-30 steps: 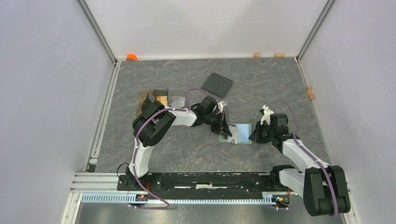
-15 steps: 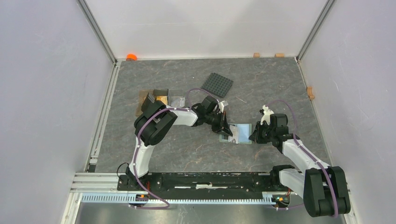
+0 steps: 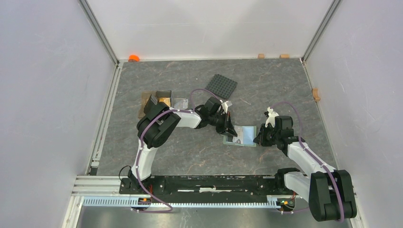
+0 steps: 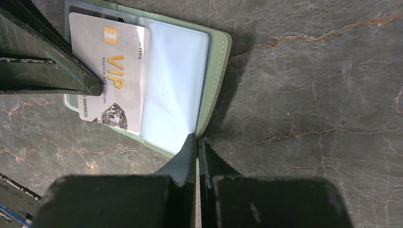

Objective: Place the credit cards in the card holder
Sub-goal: Insert the credit card into the card holder.

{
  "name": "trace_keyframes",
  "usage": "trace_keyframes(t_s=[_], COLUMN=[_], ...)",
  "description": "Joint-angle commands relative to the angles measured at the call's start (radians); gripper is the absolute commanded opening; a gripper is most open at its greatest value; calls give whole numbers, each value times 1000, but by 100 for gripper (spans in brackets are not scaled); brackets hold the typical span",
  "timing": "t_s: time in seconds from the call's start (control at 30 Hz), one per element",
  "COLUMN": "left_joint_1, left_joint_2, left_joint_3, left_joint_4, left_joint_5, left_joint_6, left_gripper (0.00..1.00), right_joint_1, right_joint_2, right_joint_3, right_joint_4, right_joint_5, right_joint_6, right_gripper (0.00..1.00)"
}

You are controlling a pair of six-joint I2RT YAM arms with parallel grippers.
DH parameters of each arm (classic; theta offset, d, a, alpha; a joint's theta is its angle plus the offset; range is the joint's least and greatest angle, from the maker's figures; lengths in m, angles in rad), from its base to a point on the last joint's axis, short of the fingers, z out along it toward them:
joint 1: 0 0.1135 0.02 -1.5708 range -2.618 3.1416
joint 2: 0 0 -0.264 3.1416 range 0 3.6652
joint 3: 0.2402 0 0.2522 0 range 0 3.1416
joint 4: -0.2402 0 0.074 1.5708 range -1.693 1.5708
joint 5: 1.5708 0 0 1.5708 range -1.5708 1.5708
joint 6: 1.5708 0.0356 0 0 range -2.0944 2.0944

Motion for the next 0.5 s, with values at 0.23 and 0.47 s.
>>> trace_keyframes(t_s=[0.23,0.47], left_joint_1=[6,-13], left_joint_2=[42,64], left_joint_3=[-32,-22], left_joint_4=[31,35], left_joint_5=[-64,-51], left_joint_6=[3,-10], left_gripper=[2,2], right_joint_1=[0,0], right_joint_2=[-8,-16], right_joint_3=[9,11], right_joint_4=[-42,-43], right_joint_5=[21,14], right_joint_6=[-19,-12], right_gripper=[0,0])
